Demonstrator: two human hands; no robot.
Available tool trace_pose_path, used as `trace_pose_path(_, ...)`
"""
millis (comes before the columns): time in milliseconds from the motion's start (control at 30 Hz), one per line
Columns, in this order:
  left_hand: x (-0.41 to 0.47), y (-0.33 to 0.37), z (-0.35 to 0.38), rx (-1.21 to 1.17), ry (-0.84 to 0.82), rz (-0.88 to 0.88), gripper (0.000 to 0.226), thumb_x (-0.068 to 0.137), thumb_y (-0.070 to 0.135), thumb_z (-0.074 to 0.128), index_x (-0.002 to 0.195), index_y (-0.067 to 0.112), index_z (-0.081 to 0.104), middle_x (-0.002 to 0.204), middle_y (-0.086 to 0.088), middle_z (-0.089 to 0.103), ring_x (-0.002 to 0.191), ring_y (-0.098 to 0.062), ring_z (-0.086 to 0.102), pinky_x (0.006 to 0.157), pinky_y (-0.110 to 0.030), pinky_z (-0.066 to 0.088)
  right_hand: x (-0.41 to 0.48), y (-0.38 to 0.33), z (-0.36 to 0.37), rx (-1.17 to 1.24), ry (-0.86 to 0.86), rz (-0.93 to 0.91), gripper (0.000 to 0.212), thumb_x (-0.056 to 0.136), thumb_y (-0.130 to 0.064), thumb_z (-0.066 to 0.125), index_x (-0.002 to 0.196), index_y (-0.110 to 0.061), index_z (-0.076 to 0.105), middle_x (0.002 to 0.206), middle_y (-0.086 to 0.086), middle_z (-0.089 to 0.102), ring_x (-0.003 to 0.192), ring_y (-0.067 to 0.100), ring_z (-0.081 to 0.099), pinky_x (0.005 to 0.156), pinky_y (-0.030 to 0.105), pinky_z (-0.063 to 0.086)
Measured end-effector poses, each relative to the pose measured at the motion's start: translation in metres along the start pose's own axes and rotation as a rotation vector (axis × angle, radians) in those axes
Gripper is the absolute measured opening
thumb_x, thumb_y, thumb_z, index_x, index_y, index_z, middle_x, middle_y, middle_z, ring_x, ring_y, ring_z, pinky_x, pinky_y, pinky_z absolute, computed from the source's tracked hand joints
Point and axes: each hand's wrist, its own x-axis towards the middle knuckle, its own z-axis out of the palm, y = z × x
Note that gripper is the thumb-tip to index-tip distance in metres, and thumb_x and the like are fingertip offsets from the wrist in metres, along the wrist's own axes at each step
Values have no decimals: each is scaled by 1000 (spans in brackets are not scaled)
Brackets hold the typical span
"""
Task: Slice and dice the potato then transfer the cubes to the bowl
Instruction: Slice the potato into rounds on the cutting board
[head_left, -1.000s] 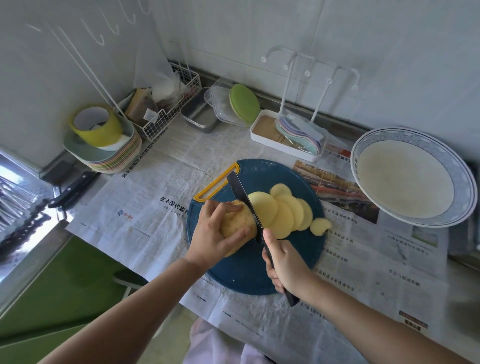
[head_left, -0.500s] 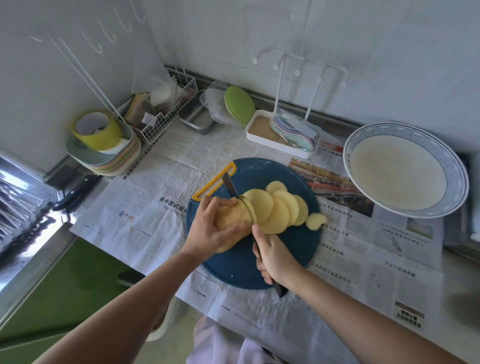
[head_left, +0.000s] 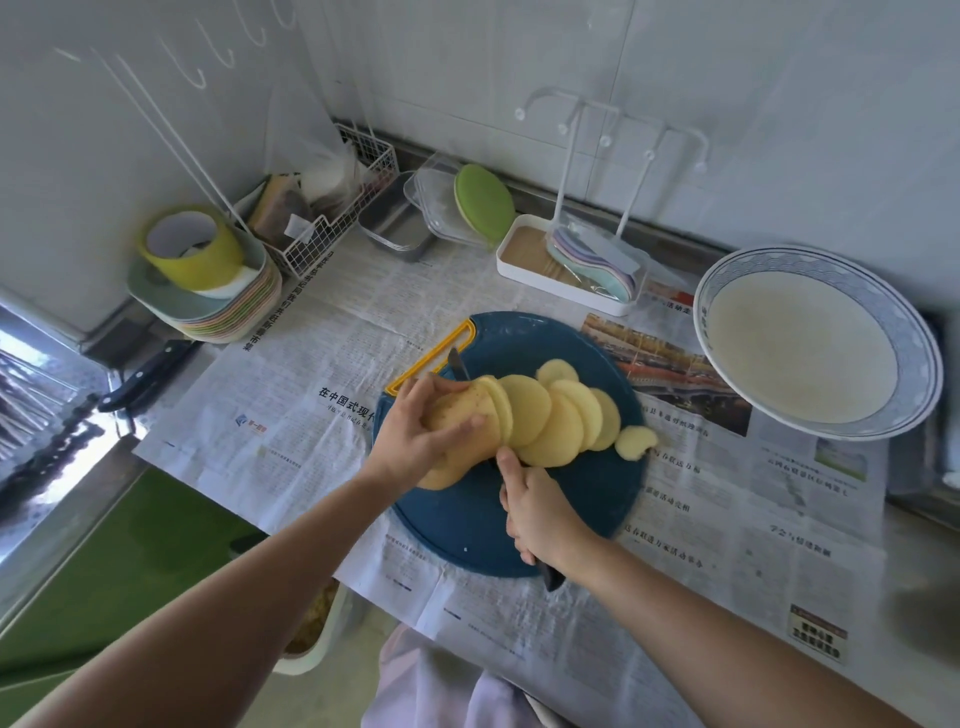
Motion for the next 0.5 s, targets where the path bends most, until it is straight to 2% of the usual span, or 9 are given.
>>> trace_pose_path(100,8,1,-4,-82,-5,-23,48,57,62,67,97,35,62,119,3,57,101,8,53,75,-2,39,5,0,3,-17,-6,25,53,98,-58,29,69,-14,32,42,-8,22,29,7,21,32,15,23)
trace_pose_path(267,6,2,-4,-95,-4,-31,48,57,63,67,98,37,62,118,3,58,105,1,55,82,-17,41,5,-1,0,-17,-11,22,55,96,-62,26,68,-15,33,39,-9,21,33,12,20,38,21,22)
trace_pose_path(333,0,2,-2,-91,11,-21,49,57,63,68,100,39,62,117,7,54,103,5,53,81,-18,42,3,-3,-1,-4,-7,31,55,97,-61,25,69,-15,32,41,-8,21,33,12,19,38,20,22)
trace_pose_path(500,-29,-6,9,26,59,90,56,61,60,71,112,44,54,114,28,40,110,12,43,83,-4,37,3,-2,-4,-10,32,-9,55,97,-61,24,70,-14,34,39,-7,24,33,13,22,37,22,23)
